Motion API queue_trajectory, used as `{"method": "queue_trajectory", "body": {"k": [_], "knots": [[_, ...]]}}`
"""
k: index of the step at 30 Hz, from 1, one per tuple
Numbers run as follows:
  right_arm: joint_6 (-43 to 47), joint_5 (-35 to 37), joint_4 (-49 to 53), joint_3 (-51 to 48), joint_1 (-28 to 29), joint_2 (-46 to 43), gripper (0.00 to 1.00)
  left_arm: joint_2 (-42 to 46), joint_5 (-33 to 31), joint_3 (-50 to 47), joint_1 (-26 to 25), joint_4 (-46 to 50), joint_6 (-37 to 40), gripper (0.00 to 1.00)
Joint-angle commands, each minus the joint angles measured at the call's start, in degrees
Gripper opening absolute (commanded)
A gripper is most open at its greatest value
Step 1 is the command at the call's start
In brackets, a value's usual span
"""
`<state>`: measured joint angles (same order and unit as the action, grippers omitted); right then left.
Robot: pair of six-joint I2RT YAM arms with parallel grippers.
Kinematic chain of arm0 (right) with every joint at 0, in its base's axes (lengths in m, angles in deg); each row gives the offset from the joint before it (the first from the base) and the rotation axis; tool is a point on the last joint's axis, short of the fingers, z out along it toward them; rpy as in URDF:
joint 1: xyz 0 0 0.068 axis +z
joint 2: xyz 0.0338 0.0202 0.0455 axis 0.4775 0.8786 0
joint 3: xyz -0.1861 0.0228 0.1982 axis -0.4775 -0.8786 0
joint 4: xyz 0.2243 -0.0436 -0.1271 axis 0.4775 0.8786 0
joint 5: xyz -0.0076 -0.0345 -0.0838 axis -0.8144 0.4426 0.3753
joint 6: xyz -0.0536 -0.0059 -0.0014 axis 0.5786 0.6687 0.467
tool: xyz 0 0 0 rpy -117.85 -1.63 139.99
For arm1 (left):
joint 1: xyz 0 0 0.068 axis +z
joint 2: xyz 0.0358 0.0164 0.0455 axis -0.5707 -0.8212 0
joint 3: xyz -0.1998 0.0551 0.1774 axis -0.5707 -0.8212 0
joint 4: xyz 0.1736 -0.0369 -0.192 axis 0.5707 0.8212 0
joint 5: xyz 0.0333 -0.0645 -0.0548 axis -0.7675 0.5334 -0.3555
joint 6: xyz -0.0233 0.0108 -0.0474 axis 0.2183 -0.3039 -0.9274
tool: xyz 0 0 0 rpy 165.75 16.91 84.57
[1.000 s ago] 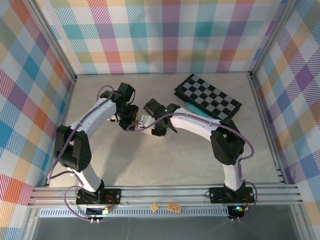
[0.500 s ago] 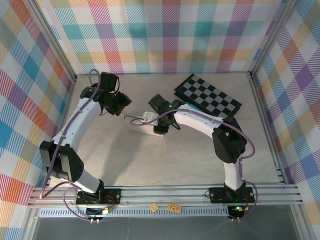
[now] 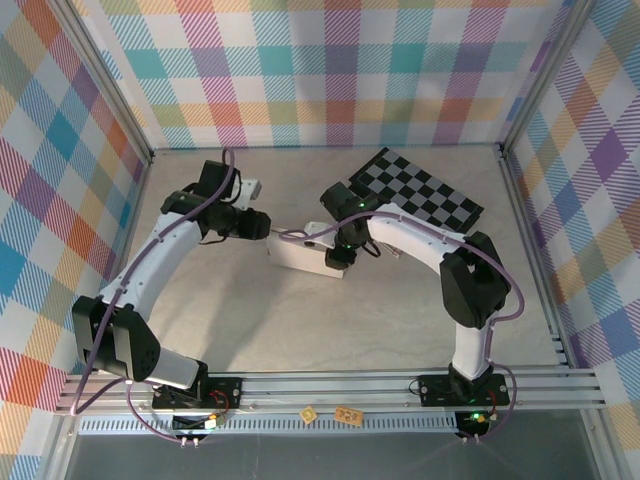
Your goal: Fold the paper box
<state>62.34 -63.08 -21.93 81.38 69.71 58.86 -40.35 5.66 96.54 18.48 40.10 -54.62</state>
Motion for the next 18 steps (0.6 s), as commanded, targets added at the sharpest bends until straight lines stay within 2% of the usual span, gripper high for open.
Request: {"method": "queue_trajectory", "body": {"k": [1,5,11,18], "knots": [[1.28,-2.64,2.25,-1.04,0.12,-1.44,0.25,-1.67,2.89,0.66,-0.81,-1.57,7.01,0.46],[1.36,-2.47,2.13,-1.76,0.04,-2.08,0.25,-3.11,1.56,1.62,-0.91,-2.65,6.84,0.4],[1.14,-2.46,2.21,-2.17,0.03,-2.34,0.25,-6.7,2.66,5.15,-1.61,-1.28,8.51,0.37],[0.6,-2.29,2.21,-1.98,0.08,-2.51,0.25,-7.21,2.69,4.98,-2.49,-0.49,8.5,0.3]]}}
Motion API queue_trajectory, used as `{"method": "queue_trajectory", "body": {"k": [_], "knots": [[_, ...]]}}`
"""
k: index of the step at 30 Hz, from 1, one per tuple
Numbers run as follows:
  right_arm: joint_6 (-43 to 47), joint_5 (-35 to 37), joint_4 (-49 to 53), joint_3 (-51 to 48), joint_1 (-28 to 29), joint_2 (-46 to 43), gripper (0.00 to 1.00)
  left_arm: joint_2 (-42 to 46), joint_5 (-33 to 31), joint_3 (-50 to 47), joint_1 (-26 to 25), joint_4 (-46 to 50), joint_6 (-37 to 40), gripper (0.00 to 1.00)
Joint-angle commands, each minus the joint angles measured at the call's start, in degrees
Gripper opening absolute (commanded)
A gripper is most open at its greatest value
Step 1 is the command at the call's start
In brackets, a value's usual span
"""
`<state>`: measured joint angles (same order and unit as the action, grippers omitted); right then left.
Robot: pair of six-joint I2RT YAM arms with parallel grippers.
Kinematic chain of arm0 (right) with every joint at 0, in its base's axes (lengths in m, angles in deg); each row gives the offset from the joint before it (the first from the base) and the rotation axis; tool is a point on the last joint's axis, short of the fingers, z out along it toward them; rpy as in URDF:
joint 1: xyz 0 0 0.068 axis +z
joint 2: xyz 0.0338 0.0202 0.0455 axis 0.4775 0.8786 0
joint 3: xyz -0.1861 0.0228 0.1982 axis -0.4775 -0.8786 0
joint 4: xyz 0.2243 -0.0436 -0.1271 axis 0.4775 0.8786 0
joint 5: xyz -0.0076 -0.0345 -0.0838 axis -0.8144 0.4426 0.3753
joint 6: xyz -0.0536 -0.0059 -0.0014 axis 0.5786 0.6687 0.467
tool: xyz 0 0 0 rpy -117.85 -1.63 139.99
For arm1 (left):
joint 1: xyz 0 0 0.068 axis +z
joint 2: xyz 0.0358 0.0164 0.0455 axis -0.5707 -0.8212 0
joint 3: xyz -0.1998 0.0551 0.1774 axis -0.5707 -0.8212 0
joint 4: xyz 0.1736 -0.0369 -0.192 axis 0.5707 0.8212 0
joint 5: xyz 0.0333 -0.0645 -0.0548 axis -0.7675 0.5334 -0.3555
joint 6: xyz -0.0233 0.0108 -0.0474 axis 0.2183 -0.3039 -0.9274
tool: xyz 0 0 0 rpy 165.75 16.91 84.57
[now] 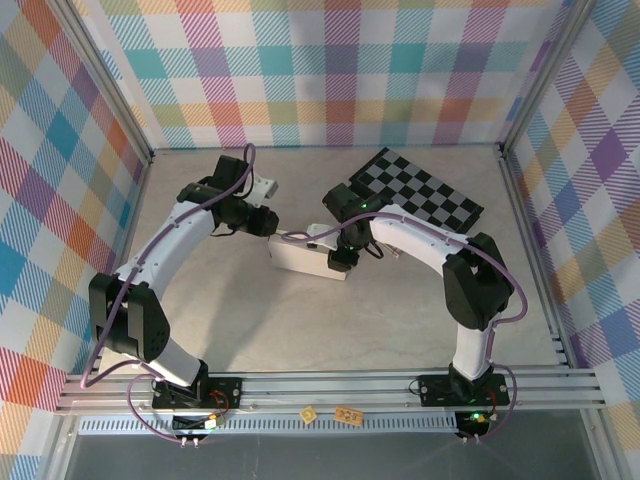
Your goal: Fold the paper box
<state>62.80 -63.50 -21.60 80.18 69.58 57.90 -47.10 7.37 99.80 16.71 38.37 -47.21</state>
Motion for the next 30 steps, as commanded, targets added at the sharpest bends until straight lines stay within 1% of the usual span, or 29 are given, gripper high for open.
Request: {"method": "queue_trajectory", "body": {"k": [1,6,12,17,20,22,25,28,30], "knots": [[0.03,-1.96,1.91,-0.74,0.14,-1.57,0.25,-0.43,0.41,1.56,-0.85,1.43,1.07,0.3],[-0.11,-1.96,1.64,-1.03,0.19,-1.5,0.25,0.67,-3.12,0.26,-0.99,2.2,2.01,0.28],[-0.33,-1.64,1.54,-1.3,0.16,-1.51,0.25,0.44,-2.14,-0.74,-0.99,2.79,2.16,0.25],[-0.41,-1.66,1.37,-1.5,0.14,-1.53,0.25,2.74,-3.06,-1.61,-0.56,2.55,1.77,0.35],[-0.42,-1.7,1.31,-1.74,0.16,-1.61,0.25,4.69,-1.29,-2.65,0.54,1.53,0.74,0.44],[-0.33,-1.7,1.31,-1.85,0.15,-1.86,0.24,4.78,-0.35,-3.13,0.6,1.76,1.75,0.48],[-0.24,-1.61,1.27,-2.09,0.15,-2.0,0.24,3.8,1.01,-3.52,0.68,2.63,3.37,0.44],[-0.24,-1.8,1.36,-2.24,0.16,-2.13,0.24,4.17,2.13,-4.37,1.11,1.32,3.61,0.43],[-0.41,-1.88,1.31,-2.26,0.16,-1.96,0.24,3.1,3.31,-3.83,1.12,1.38,4.06,0.39]]}}
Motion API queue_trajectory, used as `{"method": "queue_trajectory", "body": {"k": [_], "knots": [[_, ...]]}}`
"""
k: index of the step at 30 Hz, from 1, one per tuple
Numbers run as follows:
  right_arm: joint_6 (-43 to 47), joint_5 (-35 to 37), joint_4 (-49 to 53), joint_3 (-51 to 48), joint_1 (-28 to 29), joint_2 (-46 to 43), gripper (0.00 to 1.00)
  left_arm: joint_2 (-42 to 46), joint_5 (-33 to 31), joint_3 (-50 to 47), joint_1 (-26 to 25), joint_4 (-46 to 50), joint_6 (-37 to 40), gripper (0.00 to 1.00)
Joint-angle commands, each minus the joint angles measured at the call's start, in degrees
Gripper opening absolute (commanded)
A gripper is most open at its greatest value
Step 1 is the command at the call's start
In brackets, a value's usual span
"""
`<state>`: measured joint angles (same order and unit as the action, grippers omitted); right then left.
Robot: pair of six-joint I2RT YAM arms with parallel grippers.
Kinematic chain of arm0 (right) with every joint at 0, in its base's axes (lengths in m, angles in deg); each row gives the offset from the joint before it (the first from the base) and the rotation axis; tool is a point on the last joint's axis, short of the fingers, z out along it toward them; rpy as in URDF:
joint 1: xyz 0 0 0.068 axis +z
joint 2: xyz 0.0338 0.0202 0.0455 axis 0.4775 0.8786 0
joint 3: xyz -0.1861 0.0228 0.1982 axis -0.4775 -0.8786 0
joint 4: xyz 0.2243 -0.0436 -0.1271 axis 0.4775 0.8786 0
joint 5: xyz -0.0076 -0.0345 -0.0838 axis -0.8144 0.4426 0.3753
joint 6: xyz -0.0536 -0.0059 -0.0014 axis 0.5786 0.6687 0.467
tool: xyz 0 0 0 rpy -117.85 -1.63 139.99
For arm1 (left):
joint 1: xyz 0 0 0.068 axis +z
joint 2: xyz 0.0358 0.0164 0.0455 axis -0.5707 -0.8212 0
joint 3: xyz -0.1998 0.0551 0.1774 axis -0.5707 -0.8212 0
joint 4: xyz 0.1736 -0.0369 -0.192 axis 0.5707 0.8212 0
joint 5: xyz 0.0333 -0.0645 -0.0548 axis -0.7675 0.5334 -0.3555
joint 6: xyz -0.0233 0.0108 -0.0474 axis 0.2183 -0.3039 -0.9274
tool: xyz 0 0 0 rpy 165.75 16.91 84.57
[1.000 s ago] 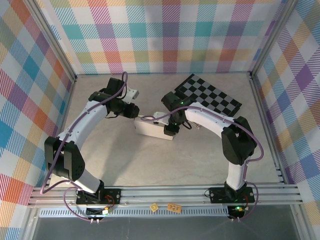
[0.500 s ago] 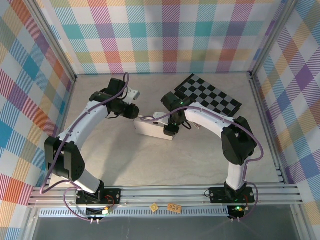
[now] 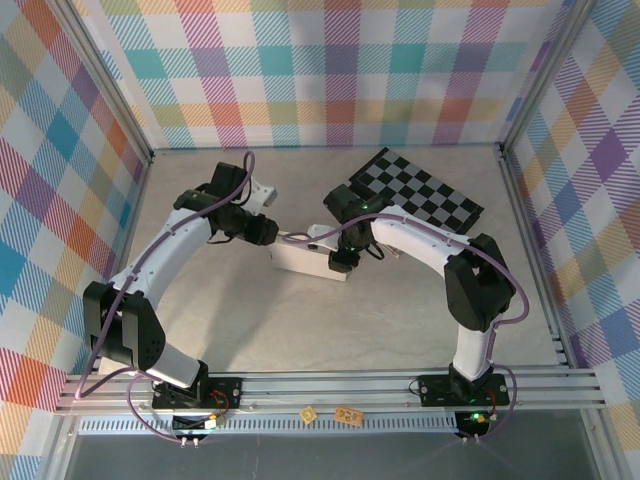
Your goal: Fold the paper box
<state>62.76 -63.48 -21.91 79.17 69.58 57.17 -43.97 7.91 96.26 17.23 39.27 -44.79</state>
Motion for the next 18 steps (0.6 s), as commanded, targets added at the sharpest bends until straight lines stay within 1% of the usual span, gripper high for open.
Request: {"method": "queue_trajectory", "body": {"k": [1,6,8,9,12,14,18], "knots": [[-0.44,-1.9,1.61,-1.26,0.13,-1.3,0.24,-0.71,3.26,0.1,0.59,0.62,1.66,0.37],[-0.46,-1.9,1.62,-1.0,0.16,-1.23,0.24,-1.98,2.05,1.13,0.69,0.98,1.48,0.26],[-0.55,-1.83,1.53,-1.08,0.13,-1.23,0.24,-2.21,2.7,1.4,0.69,1.02,1.34,0.19],[-0.55,-1.81,1.53,-1.11,0.14,-1.23,0.24,-2.46,2.88,1.61,0.69,1.09,1.12,0.17],[-0.72,-1.88,1.36,-1.29,0.14,-1.23,0.24,-2.6,2.23,1.79,0.67,0.87,0.52,0.16],[-0.72,-1.77,1.34,-1.35,0.16,-1.21,0.24,-2.52,1.79,2.33,0.69,1.09,0.33,0.1],[-0.72,-1.42,1.22,-1.22,0.15,-1.27,0.24,-2.58,2.01,3.65,0.68,1.81,-1.03,0.05]]}}
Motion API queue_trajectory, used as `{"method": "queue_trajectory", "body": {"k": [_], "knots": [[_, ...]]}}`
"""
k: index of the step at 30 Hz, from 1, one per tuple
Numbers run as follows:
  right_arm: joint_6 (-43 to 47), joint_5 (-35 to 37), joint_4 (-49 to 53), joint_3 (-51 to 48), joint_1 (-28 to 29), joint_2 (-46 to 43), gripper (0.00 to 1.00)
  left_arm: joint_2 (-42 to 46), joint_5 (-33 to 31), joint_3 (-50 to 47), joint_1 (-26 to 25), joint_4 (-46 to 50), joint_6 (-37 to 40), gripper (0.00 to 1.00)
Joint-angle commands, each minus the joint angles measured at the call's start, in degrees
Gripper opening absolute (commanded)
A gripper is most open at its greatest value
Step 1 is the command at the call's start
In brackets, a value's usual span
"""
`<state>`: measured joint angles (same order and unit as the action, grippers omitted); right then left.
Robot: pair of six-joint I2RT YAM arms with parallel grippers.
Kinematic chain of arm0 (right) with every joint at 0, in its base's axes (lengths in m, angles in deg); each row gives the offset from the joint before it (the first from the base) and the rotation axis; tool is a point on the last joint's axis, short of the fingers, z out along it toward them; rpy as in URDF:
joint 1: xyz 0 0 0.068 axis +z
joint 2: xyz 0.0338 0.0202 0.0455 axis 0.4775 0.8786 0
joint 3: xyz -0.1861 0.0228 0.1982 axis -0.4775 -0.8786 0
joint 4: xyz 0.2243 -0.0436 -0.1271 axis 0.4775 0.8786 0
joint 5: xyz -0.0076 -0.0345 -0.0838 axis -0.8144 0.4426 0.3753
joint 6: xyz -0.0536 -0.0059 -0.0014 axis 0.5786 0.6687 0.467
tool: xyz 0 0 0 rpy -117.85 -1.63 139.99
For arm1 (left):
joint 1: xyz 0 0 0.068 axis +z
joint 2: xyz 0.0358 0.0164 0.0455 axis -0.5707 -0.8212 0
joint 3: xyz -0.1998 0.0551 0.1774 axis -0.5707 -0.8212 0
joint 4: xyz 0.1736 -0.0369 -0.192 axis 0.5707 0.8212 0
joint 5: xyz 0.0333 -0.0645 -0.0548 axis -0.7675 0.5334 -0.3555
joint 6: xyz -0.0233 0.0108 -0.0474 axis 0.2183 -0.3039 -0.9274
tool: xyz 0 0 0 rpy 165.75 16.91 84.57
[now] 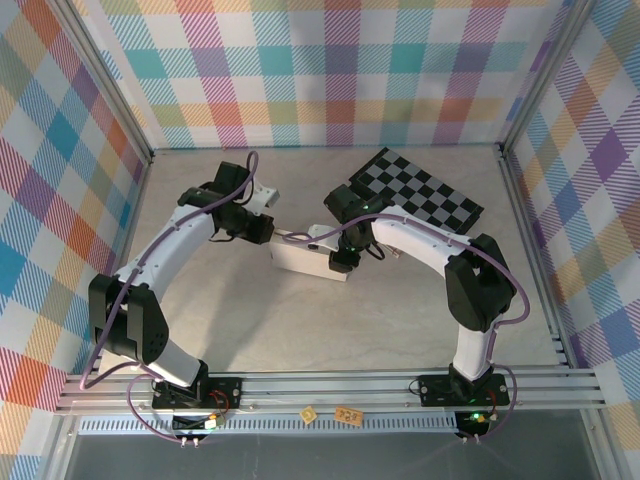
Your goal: Fold the paper box
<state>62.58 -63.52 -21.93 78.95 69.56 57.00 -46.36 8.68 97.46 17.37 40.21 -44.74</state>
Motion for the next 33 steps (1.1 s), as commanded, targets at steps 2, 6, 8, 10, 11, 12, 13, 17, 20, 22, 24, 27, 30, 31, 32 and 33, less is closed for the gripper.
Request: {"method": "queue_trajectory", "body": {"k": [2,6,8,10,11,12,13,17,20,22,24,27,30,31,32,33], "knots": [[-0.7,-1.11,1.22,-0.95,0.18,-0.95,0.24,-0.45,2.14,2.87,0.56,1.25,-2.08,0.0],[-0.81,-0.65,1.11,-0.86,0.16,-0.79,0.24,-1.71,3.3,5.05,0.55,3.95,-3.8,0.0],[-0.98,-0.32,1.13,-0.86,0.15,-0.62,0.25,-2.37,3.93,6.58,0.56,5.82,-4.53,0.0],[-1.29,0.2,1.07,-0.63,0.16,-0.41,0.25,-2.73,4.95,7.64,0.56,7.03,-5.81,0.0],[-1.43,0.3,1.26,-0.35,0.16,-0.18,0.25,-2.83,5.79,7.94,0.56,7.41,-6.79,0.0],[-1.58,0.43,1.29,-0.19,0.18,-0.02,0.25,-2.83,6.46,8.13,0.56,7.51,-7.66,0.0],[-1.77,0.52,1.29,-0.01,0.17,0.07,0.25,-2.93,6.92,8.37,0.44,7.96,-8.45,0.0],[-2.22,1.05,1.38,0.28,0.14,0.46,0.27,-3.78,7.61,9.78,0.47,10.97,-9.37,0.0],[-2.3,1.77,1.4,0.37,0.18,0.7,0.27,-4.37,8.35,10.86,0.47,12.97,-9.65,0.0],[-2.36,2.09,1.51,0.46,0.16,0.8,0.27,-4.91,9.05,11.75,0.47,14.14,-10.38,0.0],[-2.57,2.49,1.6,0.64,0.17,0.97,0.28,-5.61,9.58,12.55,0.51,15.36,-10.71,0.0],[-2.66,2.79,1.79,0.74,0.19,1.23,0.28,-6.42,9.77,13.41,0.47,16.96,-10.56,0.0],[-2.79,2.81,1.73,0.74,0.16,1.17,0.28,-6.31,8.96,12.94,0.47,17.38,-9.81,0.0],[-2.83,2.76,1.75,0.72,0.19,1.31,0.28,-6.18,8.77,12.58,0.47,17.19,-9.59,0.0],[-2.84,2.72,1.77,0.72,0.19,1.27,0.28,-5.88,8.67,12.02,0.47,16.69,-9.34,0.0],[-2.84,2.63,1.73,0.76,0.24,1.42,0.28,-5.67,8.82,11.64,0.47,16.31,-9.3,0.0]]}}
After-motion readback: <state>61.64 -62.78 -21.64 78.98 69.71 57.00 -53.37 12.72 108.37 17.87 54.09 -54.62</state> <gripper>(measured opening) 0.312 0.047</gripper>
